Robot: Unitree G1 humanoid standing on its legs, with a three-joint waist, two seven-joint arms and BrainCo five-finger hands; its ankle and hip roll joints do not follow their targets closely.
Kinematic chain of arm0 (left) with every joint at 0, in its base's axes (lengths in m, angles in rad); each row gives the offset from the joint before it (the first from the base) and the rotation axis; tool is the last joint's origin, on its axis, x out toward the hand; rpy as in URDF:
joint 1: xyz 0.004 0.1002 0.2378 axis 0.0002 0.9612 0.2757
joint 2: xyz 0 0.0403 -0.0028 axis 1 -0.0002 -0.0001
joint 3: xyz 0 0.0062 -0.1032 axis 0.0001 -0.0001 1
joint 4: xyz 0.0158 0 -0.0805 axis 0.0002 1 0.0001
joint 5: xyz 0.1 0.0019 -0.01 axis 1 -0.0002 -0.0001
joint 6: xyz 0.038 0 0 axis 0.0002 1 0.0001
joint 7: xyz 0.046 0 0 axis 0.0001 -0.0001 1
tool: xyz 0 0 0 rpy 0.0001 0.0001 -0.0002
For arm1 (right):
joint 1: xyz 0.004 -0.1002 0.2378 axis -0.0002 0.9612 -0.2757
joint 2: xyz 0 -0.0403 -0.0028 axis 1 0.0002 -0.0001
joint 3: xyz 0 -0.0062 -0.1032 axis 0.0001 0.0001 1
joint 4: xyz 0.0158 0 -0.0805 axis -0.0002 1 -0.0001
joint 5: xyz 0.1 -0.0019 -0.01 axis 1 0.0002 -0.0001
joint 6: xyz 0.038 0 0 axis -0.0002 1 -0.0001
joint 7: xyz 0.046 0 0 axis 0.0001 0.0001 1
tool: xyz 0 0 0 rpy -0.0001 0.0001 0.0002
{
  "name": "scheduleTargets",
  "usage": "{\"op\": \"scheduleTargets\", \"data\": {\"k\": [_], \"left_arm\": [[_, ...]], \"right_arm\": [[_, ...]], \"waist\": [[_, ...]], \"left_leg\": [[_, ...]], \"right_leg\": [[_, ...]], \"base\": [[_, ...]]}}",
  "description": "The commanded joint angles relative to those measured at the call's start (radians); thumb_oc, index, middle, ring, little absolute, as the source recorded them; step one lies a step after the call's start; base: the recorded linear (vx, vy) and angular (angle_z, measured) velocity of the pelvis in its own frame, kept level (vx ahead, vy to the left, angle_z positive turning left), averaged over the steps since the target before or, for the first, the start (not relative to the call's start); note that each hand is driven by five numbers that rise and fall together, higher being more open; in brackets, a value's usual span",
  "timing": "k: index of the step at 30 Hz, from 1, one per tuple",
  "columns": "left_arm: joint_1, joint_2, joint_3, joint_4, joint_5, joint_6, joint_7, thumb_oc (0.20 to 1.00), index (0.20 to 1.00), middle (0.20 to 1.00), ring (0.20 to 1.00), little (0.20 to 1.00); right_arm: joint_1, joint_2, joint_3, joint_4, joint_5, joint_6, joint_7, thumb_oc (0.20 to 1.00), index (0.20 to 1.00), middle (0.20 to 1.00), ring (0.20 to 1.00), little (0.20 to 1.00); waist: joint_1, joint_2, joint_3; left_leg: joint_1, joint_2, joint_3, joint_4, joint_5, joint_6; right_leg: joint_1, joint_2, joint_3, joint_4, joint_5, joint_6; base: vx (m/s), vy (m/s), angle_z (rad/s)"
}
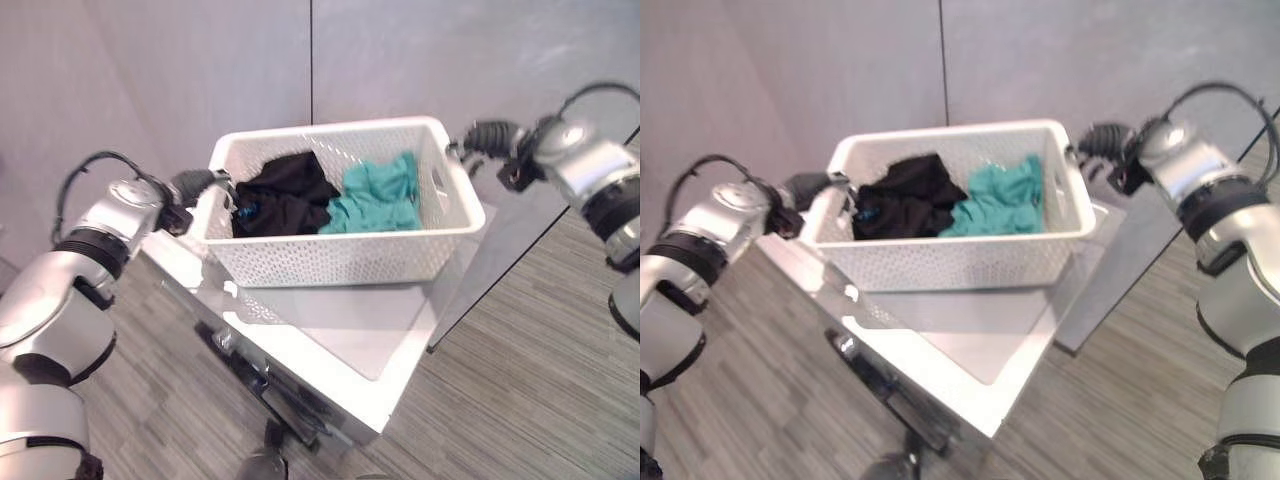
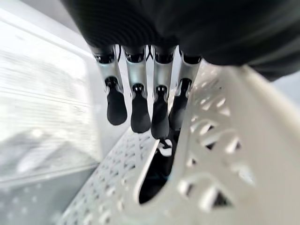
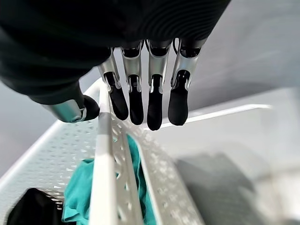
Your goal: Grab the laundry basket,head to the washer,open it,put in the laundry and shut it.
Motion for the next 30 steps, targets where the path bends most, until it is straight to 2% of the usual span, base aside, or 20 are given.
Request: {"op": "scheduleTargets", "data": {"k": [1,4,6,8,10,11,13,15,18,25,27,30], "left_arm": [[-0.184,-0.076,0.005,0.002,0.010,-0.107,-0.012,0.200,0.200,0.200,0.200,0.200],[-0.179,-0.033,0.015,-0.002,0.025,-0.108,-0.023,0.200,0.200,0.200,0.200,0.200],[-0.179,-0.033,0.015,-0.002,0.025,-0.108,-0.023,0.200,0.200,0.200,0.200,0.200],[-0.170,0.006,-0.006,0.022,0.105,-0.112,-0.038,0.200,0.200,0.200,0.200,0.200],[-0.167,0.022,-0.014,0.044,0.149,-0.111,-0.045,0.200,0.200,0.200,0.200,0.200],[-0.168,0.044,-0.025,0.067,0.218,-0.116,-0.054,0.200,0.200,0.200,0.200,0.200],[-0.171,0.059,-0.031,0.071,0.251,-0.125,-0.056,0.200,0.200,0.200,0.200,0.200],[-0.179,0.097,-0.056,0.120,0.369,-0.141,-0.069,0.200,0.200,0.200,0.200,0.200],[-0.196,0.116,-0.060,0.120,0.377,-0.151,-0.061,0.200,0.200,0.200,0.200,0.200],[-0.210,0.145,-0.067,0.109,0.430,-0.168,-0.068,0.200,0.200,0.200,0.200,0.200],[-0.187,0.144,-0.054,0.104,0.461,-0.173,-0.069,0.200,0.200,0.200,0.200,0.200],[-0.175,0.137,-0.046,0.114,0.476,-0.174,-0.067,0.200,0.200,0.200,0.200,0.200]], "right_arm": [[-0.159,-0.031,0.040,-0.101,-0.019,-0.044,0.029,0.200,0.200,0.200,0.200,0.200],[-0.147,-0.094,0.063,-0.226,-0.002,-0.046,0.055,0.200,0.200,0.200,0.200,0.200],[-0.146,-0.094,0.062,-0.227,-0.002,-0.045,0.055,0.200,0.200,0.200,0.200,0.200],[-0.098,-0.137,0.052,-0.321,0.003,-0.045,0.068,0.200,0.200,0.200,0.200,0.200],[-0.070,-0.141,0.047,-0.396,0.009,-0.041,0.085,0.200,0.200,0.200,0.200,0.200],[-0.054,-0.148,0.052,-0.468,0.017,-0.043,0.105,0.200,0.200,0.200,0.200,0.200],[-0.046,-0.158,0.054,-0.490,0.019,-0.044,0.110,0.200,0.200,0.200,0.200,0.200],[-0.039,-0.160,0.061,-0.528,0.018,-0.046,0.125,0.200,0.200,0.200,0.200,0.200],[-0.006,-0.165,0.053,-0.583,0.035,-0.043,0.140,0.200,0.200,0.200,0.200,0.200],[0.009,-0.235,0.067,-0.752,0.058,-0.041,0.177,0.200,0.200,0.200,0.200,0.200],[0.049,-0.286,0.039,-0.841,0.068,-0.047,0.175,0.200,0.200,0.200,0.200,0.200],[0.091,-0.304,0.000,-0.872,0.066,-0.047,0.172,0.200,0.200,0.200,0.200,0.200]], "waist": [[-0.012,-0.007,-0.031],[-0.039,0.002,-0.034],[-0.038,0.001,-0.034],[-0.054,0.006,-0.042],[-0.059,0.005,-0.047],[-0.060,0.006,-0.055],[-0.059,0.005,-0.057],[-0.053,0.003,-0.062],[-0.046,-0.003,-0.069],[-0.039,-0.013,-0.074],[-0.039,-0.015,-0.071],[-0.042,-0.018,-0.072]], "left_leg": [[-0.001,-0.082,0.045,0.093,-0.079,-0.133],[0.024,-0.083,0.090,0.070,-0.105,-0.116],[0.025,-0.083,0.092,0.070,-0.105,-0.116],[0.051,-0.078,0.137,0.038,-0.121,-0.102],[0.060,-0.074,0.157,0.029,-0.128,-0.098],[0.068,-0.074,0.174,0.020,-0.134,-0.093],[0.073,-0.074,0.179,0.017,-0.136,-0.092],[0.081,-0.076,0.189,0.006,-0.138,-0.090],[0.085,-0.079,0.194,-0.003,-0.143,-0.087],[0.078,-0.089,0.195,0.009,-0.160,-0.080],[0.071,-0.093,0.208,0.044,-0.183,-0.072],[0.066,-0.097,0.210,0.067,-0.195,-0.069]], "right_leg": [[0.000,-0.226,0.000,-0.192,0.143,0.111],[-0.020,-0.246,0.041,-0.204,0.163,0.134],[-0.019,-0.246,0.042,-0.205,0.163,0.134],[-0.031,-0.259,0.073,-0.226,0.182,0.151],[-0.036,-0.264,0.084,-0.235,0.192,0.158],[-0.041,-0.269,0.095,-0.244,0.199,0.164],[-0.041,-0.270,0.097,-0.247,0.201,0.167],[-0.044,-0.274,0.101,-0.254,0.206,0.172],[-0.042,-0.283,0.100,-0.264,0.210,0.180],[-0.046,-0.305,0.091,-0.282,0.221,0.194],[-0.053,-0.313,0.095,-0.275,0.228,0.202],[-0.055,-0.315,0.096,-0.266,0.226,0.203]], "base": [[0.07,0.196,-0.38],[0.04,0.150,-0.36],[0.02,0.089,-0.52],[0.02,0.156,-0.41],[0.02,0.125,-0.45],[0.01,0.090,-0.49],[0.01,0.057,-0.35],[0.01,0.063,-0.16],[0.01,0.054,0.00],[-0.01,0.050,-0.05],[-0.02,0.068,-0.07],[0.00,0.049,-0.07]]}}
